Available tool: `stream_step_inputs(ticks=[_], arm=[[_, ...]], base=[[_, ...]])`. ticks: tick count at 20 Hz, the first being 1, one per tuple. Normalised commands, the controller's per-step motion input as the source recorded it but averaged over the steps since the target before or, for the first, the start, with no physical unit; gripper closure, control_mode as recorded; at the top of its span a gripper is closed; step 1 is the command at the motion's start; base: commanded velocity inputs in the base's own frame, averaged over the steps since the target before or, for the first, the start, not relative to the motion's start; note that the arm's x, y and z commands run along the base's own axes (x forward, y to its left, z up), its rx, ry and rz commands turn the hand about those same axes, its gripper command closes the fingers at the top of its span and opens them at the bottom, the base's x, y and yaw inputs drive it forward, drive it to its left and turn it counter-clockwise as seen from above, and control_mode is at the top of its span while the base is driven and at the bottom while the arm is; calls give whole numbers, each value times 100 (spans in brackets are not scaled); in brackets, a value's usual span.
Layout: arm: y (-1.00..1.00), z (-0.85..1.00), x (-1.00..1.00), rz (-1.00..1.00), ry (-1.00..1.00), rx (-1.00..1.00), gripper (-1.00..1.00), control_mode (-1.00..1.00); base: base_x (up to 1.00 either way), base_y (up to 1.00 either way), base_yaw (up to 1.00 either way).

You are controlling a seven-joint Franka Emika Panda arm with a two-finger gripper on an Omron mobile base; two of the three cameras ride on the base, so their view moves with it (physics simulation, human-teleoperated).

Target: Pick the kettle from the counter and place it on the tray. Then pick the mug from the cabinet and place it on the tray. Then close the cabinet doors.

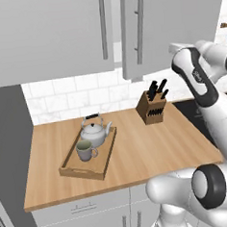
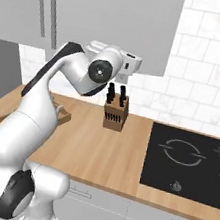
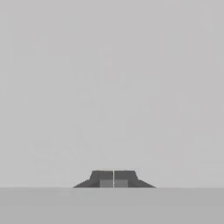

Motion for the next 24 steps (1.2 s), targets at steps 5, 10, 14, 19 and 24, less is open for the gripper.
stream_step_inputs(ticks=[5, 10, 14, 19, 24], arm=[[56, 0, 53, -14, 14, -1, 100, -100], [42, 0, 54, -11, 14, 0, 100, -100], [27, 0, 49, -9, 11, 0, 100, -100], [17, -1, 41, -7, 4, 0, 100, -100], [11, -13, 44, -5, 0, 0, 100, -100]], base=[[0, 0, 0], [0, 0, 0], [0, 0, 0], [0, 0, 0], [0, 0, 0]])
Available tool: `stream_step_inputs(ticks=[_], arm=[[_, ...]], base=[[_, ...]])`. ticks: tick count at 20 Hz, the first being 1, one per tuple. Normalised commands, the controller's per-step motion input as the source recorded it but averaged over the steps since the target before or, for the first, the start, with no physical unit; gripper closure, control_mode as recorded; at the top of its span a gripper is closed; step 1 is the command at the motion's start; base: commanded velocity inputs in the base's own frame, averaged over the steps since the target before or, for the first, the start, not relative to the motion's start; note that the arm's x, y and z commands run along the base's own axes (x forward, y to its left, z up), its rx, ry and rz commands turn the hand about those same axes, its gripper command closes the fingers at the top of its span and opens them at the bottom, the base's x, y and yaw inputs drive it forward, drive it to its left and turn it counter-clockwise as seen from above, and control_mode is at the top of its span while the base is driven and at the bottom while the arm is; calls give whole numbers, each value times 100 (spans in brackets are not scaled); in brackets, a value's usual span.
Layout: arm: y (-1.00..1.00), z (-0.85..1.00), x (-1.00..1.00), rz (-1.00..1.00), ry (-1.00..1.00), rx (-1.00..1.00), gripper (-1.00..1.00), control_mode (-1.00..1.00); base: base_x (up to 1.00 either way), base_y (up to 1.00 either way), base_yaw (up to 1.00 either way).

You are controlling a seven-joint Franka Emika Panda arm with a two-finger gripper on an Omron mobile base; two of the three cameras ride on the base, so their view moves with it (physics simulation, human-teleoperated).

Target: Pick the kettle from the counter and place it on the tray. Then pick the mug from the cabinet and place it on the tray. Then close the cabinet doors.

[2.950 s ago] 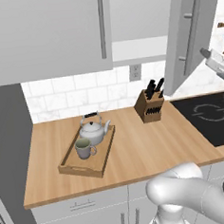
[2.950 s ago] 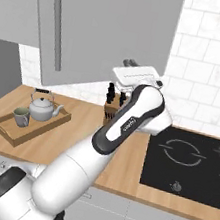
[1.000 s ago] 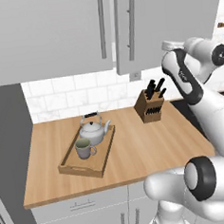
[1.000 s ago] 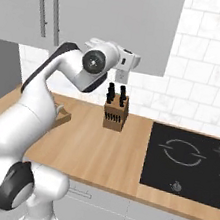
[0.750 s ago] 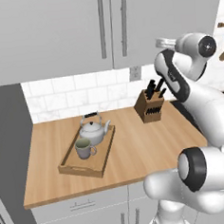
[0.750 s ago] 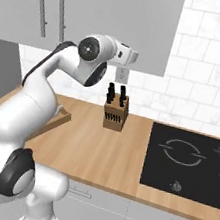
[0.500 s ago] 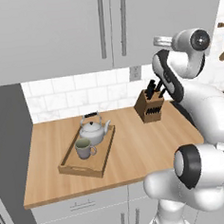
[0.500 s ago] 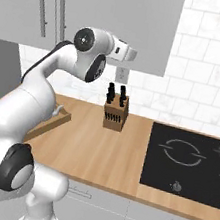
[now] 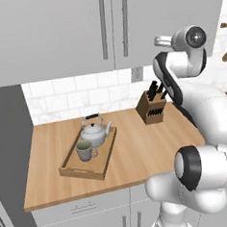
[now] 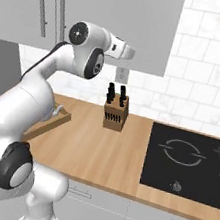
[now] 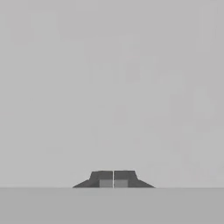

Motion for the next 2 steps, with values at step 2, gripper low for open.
stream_step_inputs(ticks=[2], arm=[[4, -27, 58, -4, 0, 0, 100, -100]], base=[[0, 0, 0]])
